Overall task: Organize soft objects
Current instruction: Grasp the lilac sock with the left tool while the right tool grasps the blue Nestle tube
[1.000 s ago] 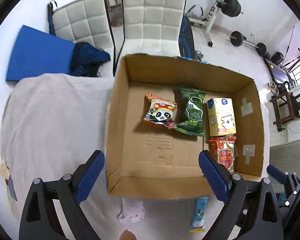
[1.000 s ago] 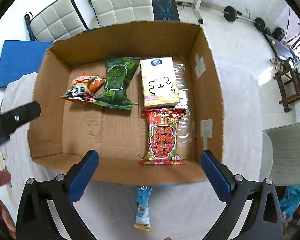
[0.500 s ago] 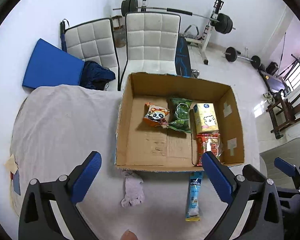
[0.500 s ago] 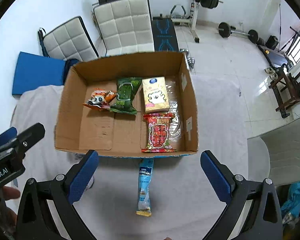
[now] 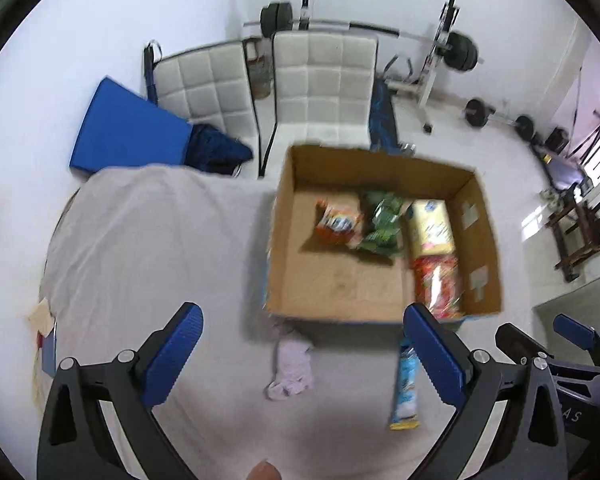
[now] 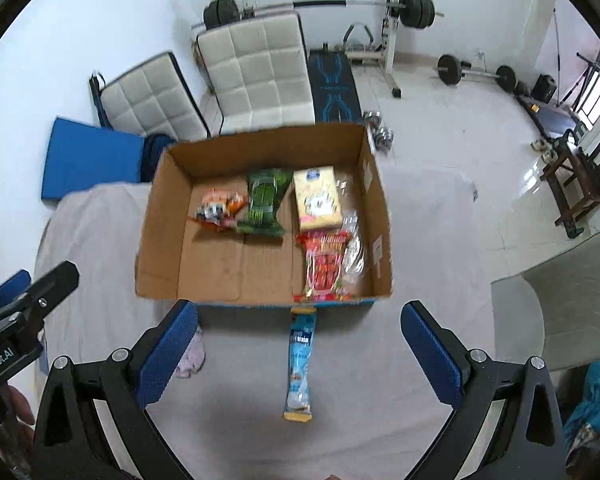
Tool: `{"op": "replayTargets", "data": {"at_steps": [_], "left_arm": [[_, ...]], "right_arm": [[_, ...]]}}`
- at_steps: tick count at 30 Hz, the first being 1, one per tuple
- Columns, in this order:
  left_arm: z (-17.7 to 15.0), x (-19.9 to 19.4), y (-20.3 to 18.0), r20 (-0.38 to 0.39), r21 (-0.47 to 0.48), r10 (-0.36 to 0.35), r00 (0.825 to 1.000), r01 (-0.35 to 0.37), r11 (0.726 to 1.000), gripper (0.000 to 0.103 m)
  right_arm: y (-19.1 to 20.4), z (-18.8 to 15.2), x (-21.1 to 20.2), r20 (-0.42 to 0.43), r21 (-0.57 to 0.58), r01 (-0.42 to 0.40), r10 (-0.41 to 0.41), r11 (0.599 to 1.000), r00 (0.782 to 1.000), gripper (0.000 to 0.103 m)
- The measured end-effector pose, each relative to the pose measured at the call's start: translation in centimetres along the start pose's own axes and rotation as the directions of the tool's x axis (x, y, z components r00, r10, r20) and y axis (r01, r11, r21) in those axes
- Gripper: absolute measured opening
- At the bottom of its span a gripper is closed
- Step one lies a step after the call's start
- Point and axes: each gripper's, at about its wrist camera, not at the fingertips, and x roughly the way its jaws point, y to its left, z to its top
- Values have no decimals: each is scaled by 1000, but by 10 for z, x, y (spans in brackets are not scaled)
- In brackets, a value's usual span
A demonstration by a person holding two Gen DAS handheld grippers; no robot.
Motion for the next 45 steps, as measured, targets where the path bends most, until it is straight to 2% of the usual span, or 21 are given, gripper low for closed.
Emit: {"op": "replayTargets", "data": {"at_steps": [5, 8, 11, 14, 19, 21, 22, 24, 26, 27, 28, 32, 34, 36, 38, 39, 41, 42, 45], "left_arm": [[-23, 53, 8, -122, 8, 46, 992, -45, 999, 103], [-38, 95, 14, -219, 0, 51, 974, -53, 999, 103], [-53, 140, 19, -329, -21, 29, 944, -38, 999, 103], [-63, 174, 18, -406, -30, 15, 914, -29, 999, 103], [-82, 222, 17, -488, -19, 17, 872, -30, 999, 103], [-89, 237, 16, -514, -13, 22, 858, -33, 999, 103], [-93, 242, 16, -512, -12, 23, 859, -34, 999, 103], [-95, 242, 15, -473, -1, 38, 880, -44, 999, 103], [-98, 241, 14, -467, -2, 33, 884, -38, 999, 97], [-100, 240, 12, -466, 2, 39, 884, -44, 999, 84], [-102, 239, 12, -472, -1, 34, 881, -39, 999, 77], [-109, 233, 2, -463, 16, 41, 885, -38, 999, 67], [-114, 228, -6, -462, 24, 53, 885, -47, 999, 50], [-121, 223, -13, -465, 24, 60, 883, -55, 998, 40], [-129, 219, -20, -464, 29, 70, 883, -64, 998, 38], [-133, 217, -21, -467, 31, 75, 881, -68, 997, 37], [-143, 212, -27, -470, 31, 81, 879, -75, 997, 36], [-146, 210, -28, -475, 29, 79, 876, -74, 997, 36], [-168, 201, -39, -500, 11, 57, 864, -59, 998, 36]], "right_arm": [[6, -25, 65, -147, -9, 0, -2, 1000, 989, 103], [6, -43, 109, -236, -4, 16, -16, 1000, 972, 103], [4, -58, 149, -314, 8, 26, -22, 1000, 949, 103], [0, -71, 182, -378, 29, 38, -24, 999, 925, 103], [-6, -87, 223, -446, 61, 60, -26, 996, 895, 102], [-7, -91, 234, -463, 61, 84, -47, 995, 885, 98], [-8, -94, 236, -459, 69, 81, -41, 994, 887, 94], [-6, -96, 237, -441, 57, 102, -66, 993, 895, 91], [-5, -98, 237, -431, 60, 106, -71, 993, 899, 85], [-5, -100, 238, -428, 60, 109, -73, 992, 901, 82], [-5, -102, 237, -429, 60, 111, -75, 992, 900, 79], [-6, -113, 235, -444, 71, 97, -56, 993, 894, 75], [-7, -116, 235, -441, 57, 102, -66, 993, 895, 74], [-5, -120, 234, -439, 24, 120, -97, 992, 893, 68], [0, -125, 231, -427, -3, 125, -115, 992, 897, 55], [0, -127, 229, -427, -9, 124, -115, 992, 897, 52], [-1, -134, 225, -436, -15, 117, -112, 993, 893, 36], [-2, -138, 224, -442, -17, 114, -110, 993, 890, 32], [-9, -160, 218, -464, -31, 88, -92, 996, 881, 28]]}}
